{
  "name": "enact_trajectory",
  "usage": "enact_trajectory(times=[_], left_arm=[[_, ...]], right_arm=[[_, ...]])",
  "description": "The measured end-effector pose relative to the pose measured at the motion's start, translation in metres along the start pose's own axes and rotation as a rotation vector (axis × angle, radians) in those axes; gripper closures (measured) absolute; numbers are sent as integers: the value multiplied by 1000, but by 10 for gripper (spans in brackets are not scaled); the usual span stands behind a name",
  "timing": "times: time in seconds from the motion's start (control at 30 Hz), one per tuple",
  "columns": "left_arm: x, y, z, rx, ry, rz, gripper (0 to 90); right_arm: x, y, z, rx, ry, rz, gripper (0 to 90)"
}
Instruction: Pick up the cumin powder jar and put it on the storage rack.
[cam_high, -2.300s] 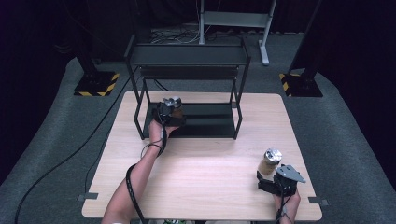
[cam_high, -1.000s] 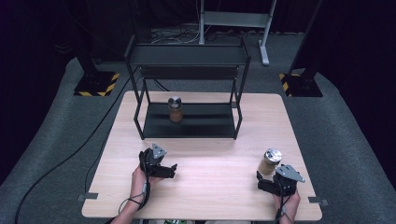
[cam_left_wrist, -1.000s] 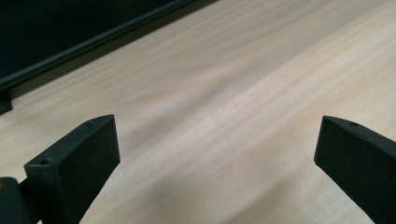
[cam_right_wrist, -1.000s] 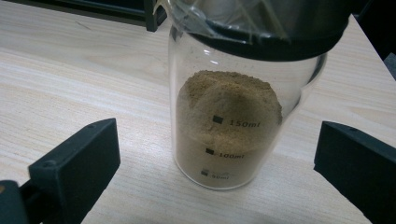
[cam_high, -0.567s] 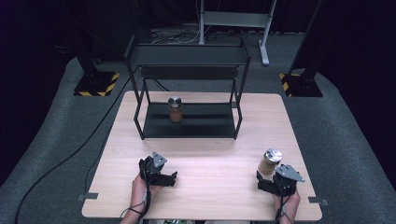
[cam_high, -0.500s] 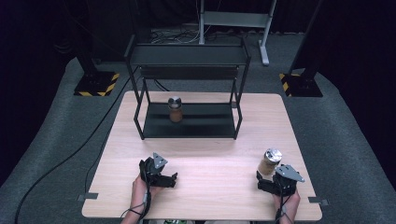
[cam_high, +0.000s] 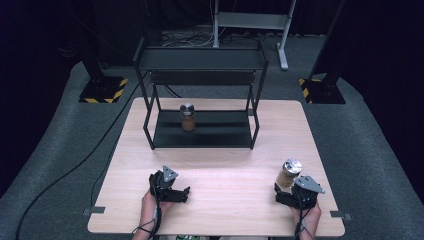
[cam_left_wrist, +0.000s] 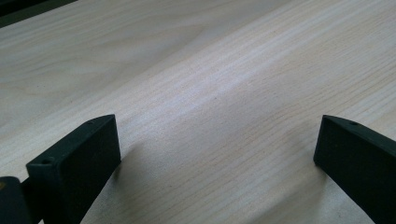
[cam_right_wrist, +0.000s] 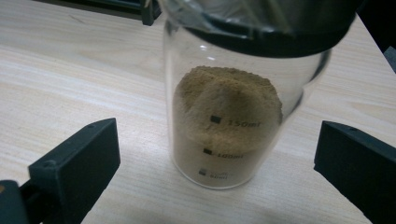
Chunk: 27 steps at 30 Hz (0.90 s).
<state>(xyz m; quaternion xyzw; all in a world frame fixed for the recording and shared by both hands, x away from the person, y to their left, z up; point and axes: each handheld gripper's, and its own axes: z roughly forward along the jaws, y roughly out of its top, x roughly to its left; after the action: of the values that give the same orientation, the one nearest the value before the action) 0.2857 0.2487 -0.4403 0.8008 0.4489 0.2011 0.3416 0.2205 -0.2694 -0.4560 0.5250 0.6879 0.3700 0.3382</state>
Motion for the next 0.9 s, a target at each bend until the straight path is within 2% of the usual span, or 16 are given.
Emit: enact_trajectory(times=[0.13,0.2,0.37,0.43,0.6,0.7,0.8,0.87,0.9], left_arm=[[-8,-2,0,-17,23,43,0],[-10,-3,-1,-21,32,53,0],[1,1,1,-3,-12,21,0],[4,2,2,2,-29,22,0],[2,1,1,-3,-25,24,0],[6,2,2,4,-42,18,0],[7,3,2,7,-43,18,0],[6,2,2,4,-41,18,1],[6,2,2,4,-41,18,1]], right_arm=[[0,4,2,-5,-6,0,0],[-3,7,3,-13,8,1,0],[-12,15,10,-10,31,4,0],[-14,17,13,-6,37,6,0],[-16,21,16,0,38,6,2],[-17,24,18,8,41,0,60],[-17,26,19,16,51,-7,166],[-18,27,19,19,54,-8,271],[-17,26,18,15,47,-7,283]])
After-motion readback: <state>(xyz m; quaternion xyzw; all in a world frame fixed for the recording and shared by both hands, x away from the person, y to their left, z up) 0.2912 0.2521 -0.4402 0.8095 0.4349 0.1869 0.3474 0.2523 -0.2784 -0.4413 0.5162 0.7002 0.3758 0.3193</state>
